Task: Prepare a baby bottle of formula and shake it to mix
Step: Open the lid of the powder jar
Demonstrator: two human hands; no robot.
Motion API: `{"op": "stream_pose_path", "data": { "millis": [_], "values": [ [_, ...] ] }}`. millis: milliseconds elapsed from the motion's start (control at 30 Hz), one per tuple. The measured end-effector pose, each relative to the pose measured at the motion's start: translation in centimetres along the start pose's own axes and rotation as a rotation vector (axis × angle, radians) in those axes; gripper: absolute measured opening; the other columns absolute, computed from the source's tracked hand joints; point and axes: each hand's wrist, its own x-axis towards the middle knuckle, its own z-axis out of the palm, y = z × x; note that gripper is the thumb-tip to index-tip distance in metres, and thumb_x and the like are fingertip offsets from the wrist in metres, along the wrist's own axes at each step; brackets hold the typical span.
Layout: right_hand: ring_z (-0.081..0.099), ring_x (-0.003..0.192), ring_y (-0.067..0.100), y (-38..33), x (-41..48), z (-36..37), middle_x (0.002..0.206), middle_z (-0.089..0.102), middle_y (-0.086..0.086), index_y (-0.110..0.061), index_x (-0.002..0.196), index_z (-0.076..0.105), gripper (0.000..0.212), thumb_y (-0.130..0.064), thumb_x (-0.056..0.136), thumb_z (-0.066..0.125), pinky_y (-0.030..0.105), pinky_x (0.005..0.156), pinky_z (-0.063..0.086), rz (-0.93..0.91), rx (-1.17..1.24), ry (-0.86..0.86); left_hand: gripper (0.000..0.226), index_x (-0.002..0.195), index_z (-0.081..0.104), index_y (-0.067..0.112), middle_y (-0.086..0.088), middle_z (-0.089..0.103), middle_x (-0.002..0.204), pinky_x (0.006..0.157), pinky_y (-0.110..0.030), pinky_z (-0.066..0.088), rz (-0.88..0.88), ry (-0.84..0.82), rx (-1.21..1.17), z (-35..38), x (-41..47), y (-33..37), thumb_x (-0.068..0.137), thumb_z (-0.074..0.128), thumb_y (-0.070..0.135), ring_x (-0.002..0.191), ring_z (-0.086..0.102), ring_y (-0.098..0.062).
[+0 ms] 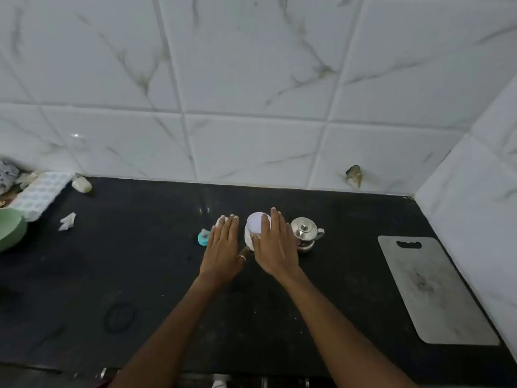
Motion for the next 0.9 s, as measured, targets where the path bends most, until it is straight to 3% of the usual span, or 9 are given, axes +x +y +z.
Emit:
{"op": "stream_pose_path", "data": {
  "millis": [167,300,500,567,633,700,767,900],
  "values": [
    [0.048,0.135,0.034,-0.5,1.5,0.0,0.148,0.049,0.018,-0.007,0.142,0.046,0.055,-0.044,0.102,0.048,0.045,0.107,0.046,0.122,0.101,-0.061,0.092,0.156,0.020,0.010,-0.007,0.027,0.162,0.118,-0.036,0.028,0.010,-0.124,-0.320,0.5,1.6,0.0,0.083,0.075,0.013,0.150,0.026,-0.024],
    [0.049,0.130,0.029,-0.5,3.1,-0.2,0.142,0.051,0.012,-0.010,0.140,0.047,0.055,-0.047,0.100,0.051,0.042,0.100,0.050,0.169,0.154,-0.120,0.091,0.156,0.018,0.013,-0.005,0.024,0.164,0.122,-0.032,0.022,-0.028,-0.227,-0.492,1.7,3.1,-0.4,0.084,0.074,0.015,0.151,0.023,-0.019],
    [0.046,0.132,0.034,-1.2,5.7,-0.2,0.146,0.047,0.016,-0.008,0.146,0.039,0.070,-0.051,0.095,0.058,0.045,0.099,0.048,0.245,0.127,-0.301,0.096,0.158,0.015,0.012,-0.006,0.018,0.166,0.124,-0.040,0.021,-0.127,-0.310,-0.560,3.6,4.4,-0.6,0.084,0.077,0.019,0.153,0.017,-0.020],
    [0.046,0.133,0.034,-1.5,6.4,-0.3,0.147,0.045,0.017,-0.007,0.148,0.038,0.073,-0.051,0.095,0.060,0.045,0.100,0.047,0.272,0.120,-0.355,0.095,0.157,0.018,0.013,-0.008,0.026,0.163,0.123,-0.044,0.026,-0.160,-0.277,-0.610,4.0,5.1,-0.7,0.082,0.078,0.015,0.151,0.024,-0.021],
    [0.046,0.132,0.035,-2.0,6.8,-0.3,0.146,0.045,0.018,-0.005,0.149,0.037,0.074,-0.050,0.095,0.060,0.044,0.099,0.047,0.291,0.122,-0.383,0.082,0.149,0.036,0.014,-0.010,0.045,0.151,0.115,-0.045,0.039,-0.174,-0.227,-0.666,4.5,5.7,-0.8,0.079,0.079,0.010,0.141,0.043,-0.023],
    [0.047,0.131,0.034,-2.3,6.9,-0.1,0.145,0.045,0.018,-0.003,0.148,0.036,0.074,-0.049,0.095,0.060,0.042,0.097,0.047,0.305,0.120,-0.376,0.065,0.139,0.048,0.012,-0.008,0.056,0.140,0.108,-0.037,0.045,-0.176,-0.198,-0.678,4.7,6.1,-0.7,0.081,0.077,0.008,0.129,0.053,-0.019],
    [0.048,0.130,0.034,-2.4,6.8,0.3,0.145,0.045,0.018,-0.002,0.148,0.036,0.074,-0.048,0.096,0.059,0.041,0.095,0.048,0.312,0.107,-0.342,0.059,0.136,0.051,0.011,-0.005,0.058,0.136,0.102,-0.027,0.043,-0.175,-0.165,-0.690,4.9,6.3,-0.4,0.083,0.077,0.011,0.121,0.052,-0.009],
    [0.049,0.127,0.032,-2.1,6.9,0.7,0.142,0.047,0.018,0.001,0.148,0.037,0.079,-0.054,0.095,0.059,0.039,0.094,0.049,0.305,0.102,-0.297,0.061,0.137,0.050,0.011,-0.002,0.057,0.133,0.099,-0.026,0.043,-0.208,-0.153,-0.719,5.6,6.5,-0.4,0.083,0.077,0.014,0.118,0.051,-0.008]
  ]
}}
